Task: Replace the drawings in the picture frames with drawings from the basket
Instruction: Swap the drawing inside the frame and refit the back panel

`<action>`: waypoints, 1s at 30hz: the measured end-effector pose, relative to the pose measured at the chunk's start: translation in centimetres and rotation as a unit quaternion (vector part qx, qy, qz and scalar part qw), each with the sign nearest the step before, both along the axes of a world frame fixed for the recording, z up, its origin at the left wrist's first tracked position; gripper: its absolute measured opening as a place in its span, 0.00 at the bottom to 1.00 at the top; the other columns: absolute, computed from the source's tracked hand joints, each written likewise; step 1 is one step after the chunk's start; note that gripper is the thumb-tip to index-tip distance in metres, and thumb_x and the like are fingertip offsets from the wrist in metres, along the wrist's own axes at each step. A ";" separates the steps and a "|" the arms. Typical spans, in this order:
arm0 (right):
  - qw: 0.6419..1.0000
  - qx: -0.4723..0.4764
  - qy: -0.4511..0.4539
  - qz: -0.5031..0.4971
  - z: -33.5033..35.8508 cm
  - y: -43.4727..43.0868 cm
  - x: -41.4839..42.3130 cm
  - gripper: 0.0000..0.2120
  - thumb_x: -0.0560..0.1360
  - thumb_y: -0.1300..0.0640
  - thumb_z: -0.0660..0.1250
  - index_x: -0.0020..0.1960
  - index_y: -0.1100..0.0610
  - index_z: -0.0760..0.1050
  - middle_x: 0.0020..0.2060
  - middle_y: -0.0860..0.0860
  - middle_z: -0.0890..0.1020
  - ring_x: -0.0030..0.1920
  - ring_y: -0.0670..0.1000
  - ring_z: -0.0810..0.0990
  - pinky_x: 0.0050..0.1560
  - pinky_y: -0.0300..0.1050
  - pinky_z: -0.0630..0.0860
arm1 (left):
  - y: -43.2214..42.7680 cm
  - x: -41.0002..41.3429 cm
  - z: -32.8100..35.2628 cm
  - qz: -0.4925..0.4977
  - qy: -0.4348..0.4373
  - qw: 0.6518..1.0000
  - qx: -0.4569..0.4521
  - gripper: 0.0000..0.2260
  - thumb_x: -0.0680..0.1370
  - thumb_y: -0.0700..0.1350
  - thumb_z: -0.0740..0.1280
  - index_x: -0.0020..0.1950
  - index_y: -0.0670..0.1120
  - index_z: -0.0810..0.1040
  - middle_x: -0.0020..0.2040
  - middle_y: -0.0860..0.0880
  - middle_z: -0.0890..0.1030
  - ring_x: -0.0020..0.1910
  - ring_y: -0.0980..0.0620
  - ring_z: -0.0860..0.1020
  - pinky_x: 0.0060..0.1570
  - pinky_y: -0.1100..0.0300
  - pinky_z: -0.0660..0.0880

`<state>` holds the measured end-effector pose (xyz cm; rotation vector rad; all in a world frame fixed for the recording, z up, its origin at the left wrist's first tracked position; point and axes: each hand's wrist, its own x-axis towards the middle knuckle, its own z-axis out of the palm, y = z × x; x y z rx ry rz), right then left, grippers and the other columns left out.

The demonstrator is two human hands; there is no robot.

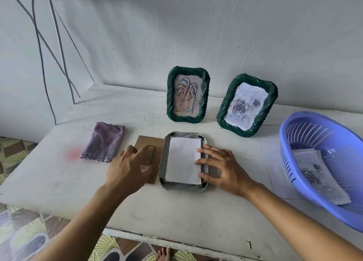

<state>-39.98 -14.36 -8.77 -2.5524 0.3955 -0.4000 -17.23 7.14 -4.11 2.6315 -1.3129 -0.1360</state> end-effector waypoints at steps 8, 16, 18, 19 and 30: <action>1.000 -0.001 0.004 -0.001 0.2 0.0 0.0 0.15 0.76 0.38 0.66 0.61 0.40 0.78 0.73 0.37 0.68 0.76 0.37 0.56 0.74 0.49 0.55 | 1.1 1.1 0.6 -0.069 -0.031 0.995 -0.058 0.22 0.80 0.46 0.54 0.72 0.44 0.74 0.49 0.44 0.82 0.43 0.40 0.76 0.48 0.52 0.68; 1.000 -0.001 0.002 0.003 0.3 0.1 -0.1 0.16 0.76 0.38 0.66 0.62 0.40 0.78 0.73 0.36 0.68 0.76 0.37 0.56 0.73 0.51 0.58 | 1.6 -0.1 3.5 -0.002 0.188 0.958 -0.217 0.17 0.84 0.43 0.61 0.71 0.56 0.73 0.37 0.56 0.76 0.37 0.66 0.74 0.37 0.71 0.68; 1.000 0.003 0.000 0.000 0.3 0.1 -0.1 0.16 0.76 0.37 0.65 0.61 0.40 0.78 0.73 0.36 0.68 0.76 0.36 0.56 0.73 0.52 0.58 | 1.4 -0.9 3.2 -0.033 0.181 0.961 -0.208 0.16 0.84 0.47 0.61 0.71 0.60 0.73 0.48 0.58 0.80 0.44 0.63 0.76 0.42 0.69 0.70; 1.000 0.004 -0.001 -0.001 0.3 0.0 -0.1 0.16 0.76 0.37 0.65 0.61 0.40 0.78 0.73 0.36 0.68 0.76 0.36 0.56 0.73 0.53 0.58 | 1.1 -1.3 2.6 -0.047 0.169 0.966 -0.189 0.17 0.84 0.50 0.59 0.72 0.60 0.73 0.54 0.58 0.81 0.49 0.59 0.77 0.48 0.63 0.73; 1.000 0.009 0.013 0.004 0.4 -0.1 -0.1 0.16 0.76 0.38 0.66 0.62 0.39 0.77 0.73 0.37 0.67 0.76 0.36 0.55 0.73 0.50 0.56 | -3.6 -7.8 1.5 -0.049 -0.060 0.997 -0.007 0.22 0.79 0.57 0.48 0.68 0.58 0.73 0.58 0.50 0.81 0.51 0.42 0.77 0.49 0.48 0.71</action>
